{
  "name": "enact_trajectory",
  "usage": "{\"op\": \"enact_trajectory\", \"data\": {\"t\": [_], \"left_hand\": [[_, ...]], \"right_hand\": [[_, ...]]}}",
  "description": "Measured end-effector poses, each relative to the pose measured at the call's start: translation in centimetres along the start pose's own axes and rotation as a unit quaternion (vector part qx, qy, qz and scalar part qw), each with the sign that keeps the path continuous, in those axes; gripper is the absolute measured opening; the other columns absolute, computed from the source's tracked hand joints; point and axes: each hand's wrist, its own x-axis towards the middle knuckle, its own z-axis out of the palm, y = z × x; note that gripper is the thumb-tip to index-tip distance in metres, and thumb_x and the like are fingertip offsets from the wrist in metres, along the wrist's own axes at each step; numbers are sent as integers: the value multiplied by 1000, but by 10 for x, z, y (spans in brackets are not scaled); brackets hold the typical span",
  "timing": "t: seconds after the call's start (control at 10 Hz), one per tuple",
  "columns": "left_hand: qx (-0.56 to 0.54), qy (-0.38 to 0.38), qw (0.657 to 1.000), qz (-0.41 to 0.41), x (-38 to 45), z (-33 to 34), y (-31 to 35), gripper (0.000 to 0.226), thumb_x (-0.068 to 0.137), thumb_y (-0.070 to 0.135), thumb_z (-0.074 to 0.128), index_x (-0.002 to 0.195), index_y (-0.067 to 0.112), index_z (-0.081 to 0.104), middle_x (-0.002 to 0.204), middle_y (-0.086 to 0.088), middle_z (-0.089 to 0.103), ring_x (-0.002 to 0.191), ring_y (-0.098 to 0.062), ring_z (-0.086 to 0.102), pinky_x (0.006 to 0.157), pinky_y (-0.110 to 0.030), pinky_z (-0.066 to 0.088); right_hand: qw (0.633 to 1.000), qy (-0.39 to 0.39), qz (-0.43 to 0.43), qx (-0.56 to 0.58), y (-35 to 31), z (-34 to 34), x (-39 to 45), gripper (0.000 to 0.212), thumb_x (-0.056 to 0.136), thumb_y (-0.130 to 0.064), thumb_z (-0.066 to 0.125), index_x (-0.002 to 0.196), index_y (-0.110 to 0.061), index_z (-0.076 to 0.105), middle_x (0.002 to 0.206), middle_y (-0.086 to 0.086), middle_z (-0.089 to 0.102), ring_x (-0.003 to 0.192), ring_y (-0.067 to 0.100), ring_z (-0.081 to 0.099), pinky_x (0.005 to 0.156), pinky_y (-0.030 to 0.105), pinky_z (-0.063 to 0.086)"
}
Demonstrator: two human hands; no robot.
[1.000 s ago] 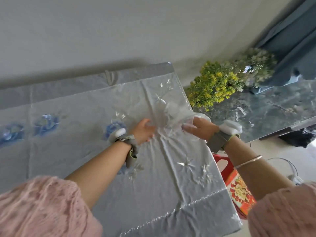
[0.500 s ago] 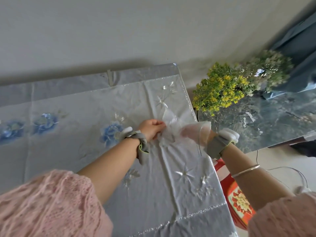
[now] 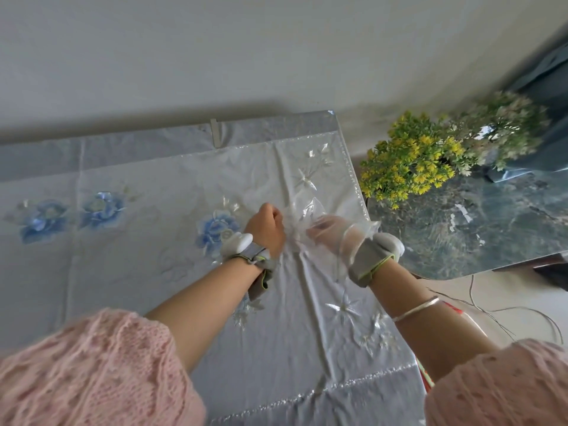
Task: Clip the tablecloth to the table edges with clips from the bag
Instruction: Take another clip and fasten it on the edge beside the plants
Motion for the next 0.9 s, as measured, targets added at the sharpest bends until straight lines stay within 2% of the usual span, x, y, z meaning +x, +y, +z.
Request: {"op": "enact_trajectory", "data": {"t": [0.1,0.2,0.3,0.4,0.5,0.6,0.7,0.8,0.9], "left_hand": [[165,23,985,46,-7,2,-5,11,88,4,38,95,9,45,91,-16,61,78,-33,57,61,-35,37],[224,-6,968,118,-13,0,-6,17,89,6,39,106,5,42,99,-19,60,83,-34,59,61,-32,35],[110,-29,984,137,-23,-3,3,15,91,7,39,105,3,41,87,-15,58,68,-27,49,55,-25,32],[-59,-17,994,94,-30,-7,10,26,93,20,45,110,1,44,70,2,48,65,-18,44,56,-24,33],[-56,-30,994,93,-32,-12,8,20,93,20,45,88,4,56,56,9,38,65,-19,42,61,-24,29],[-10,-2,998,70,-26,-21,-5,30,95,17,41,65,11,48,58,-1,46,67,-23,46,54,-25,18],[61,33,998,5,-12,-42,-24,31,96,17,37,91,-3,59,92,-26,64,88,-37,57,66,-34,31],[121,67,989,-58,-1,-70,-44,34,96,16,35,95,-12,55,109,-36,59,99,-45,54,79,-43,39],[166,52,980,-97,-6,-82,-46,32,92,15,42,114,-8,49,122,-32,53,111,-43,50,90,-43,41]], "right_hand": [[993,1,-104,-63,2,10,0,32,92,4,31,122,2,43,63,28,69,61,3,69,78,16,53],[997,-7,-68,20,13,0,6,25,92,3,37,113,1,50,69,2,54,24,-9,46,95,32,46],[991,17,-61,119,19,-4,3,28,92,1,38,72,-15,49,42,0,54,23,-5,46,55,15,52],[986,29,-80,144,24,0,-2,32,91,0,41,65,-17,44,43,-2,57,27,-5,51,32,9,44],[983,-6,-99,152,24,-2,-3,32,91,2,41,64,-14,45,30,-12,58,30,-2,54,34,11,47],[992,-19,-83,94,26,-6,-5,32,90,2,42,64,-15,44,35,-8,59,28,-2,53,33,11,46],[990,-65,-126,-1,42,-8,-21,33,92,1,39,63,-10,47,33,-10,61,32,-1,57,30,11,43],[984,-43,-168,-49,54,-19,-35,31,91,-4,43,64,-16,51,37,-9,62,30,0,54,27,10,36],[972,28,-208,-103,59,-41,-38,31,89,-9,49,61,-20,55,48,-5,59,26,3,46,27,9,32]]}}
